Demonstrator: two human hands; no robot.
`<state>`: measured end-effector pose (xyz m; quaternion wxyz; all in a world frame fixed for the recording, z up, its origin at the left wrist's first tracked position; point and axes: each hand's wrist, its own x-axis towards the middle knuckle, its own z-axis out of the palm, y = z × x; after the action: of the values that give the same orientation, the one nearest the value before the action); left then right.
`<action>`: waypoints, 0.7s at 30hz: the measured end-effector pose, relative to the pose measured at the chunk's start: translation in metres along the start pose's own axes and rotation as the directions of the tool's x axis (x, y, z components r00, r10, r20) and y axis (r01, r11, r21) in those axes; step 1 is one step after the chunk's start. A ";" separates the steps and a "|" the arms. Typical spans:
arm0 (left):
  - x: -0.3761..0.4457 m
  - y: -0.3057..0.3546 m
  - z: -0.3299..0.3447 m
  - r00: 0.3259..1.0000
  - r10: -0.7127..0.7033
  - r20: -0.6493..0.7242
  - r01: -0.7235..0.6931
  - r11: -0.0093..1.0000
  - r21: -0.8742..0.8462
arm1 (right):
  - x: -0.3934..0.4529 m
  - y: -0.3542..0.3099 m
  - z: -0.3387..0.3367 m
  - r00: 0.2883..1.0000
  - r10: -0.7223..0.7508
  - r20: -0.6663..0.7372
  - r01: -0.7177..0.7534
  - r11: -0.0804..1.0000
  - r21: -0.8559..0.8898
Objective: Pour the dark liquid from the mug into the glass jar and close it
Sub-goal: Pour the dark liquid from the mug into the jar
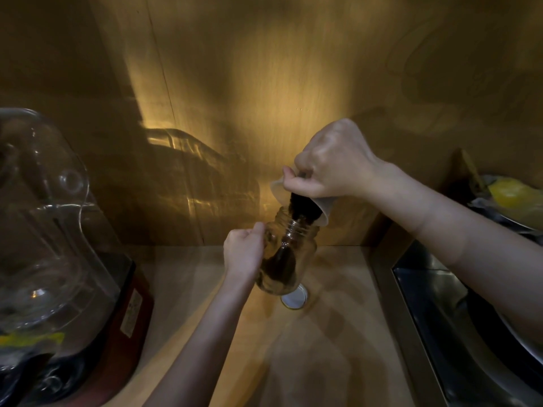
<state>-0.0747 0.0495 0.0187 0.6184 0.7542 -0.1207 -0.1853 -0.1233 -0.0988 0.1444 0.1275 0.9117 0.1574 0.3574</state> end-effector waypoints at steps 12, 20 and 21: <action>-0.001 0.001 0.000 0.999 -0.037 0.018 0.037 0.999 -0.037 | 0.002 0.001 -0.003 0.999 -0.048 0.009 0.048 0.999 0.000; -0.001 0.001 -0.001 0.998 -0.049 0.036 0.051 0.995 -0.081 | 0.002 0.001 -0.005 0.998 -0.059 0.010 0.059 0.998 0.010; -0.001 0.002 -0.001 0.998 -0.049 0.046 0.053 0.994 -0.091 | 0.002 0.001 -0.005 0.998 -0.061 0.007 0.061 0.998 0.008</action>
<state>-0.0753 0.0510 0.0206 0.6449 0.7233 -0.1063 -0.2227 -0.1250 -0.0984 0.1492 0.1354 0.9083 0.1862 0.3493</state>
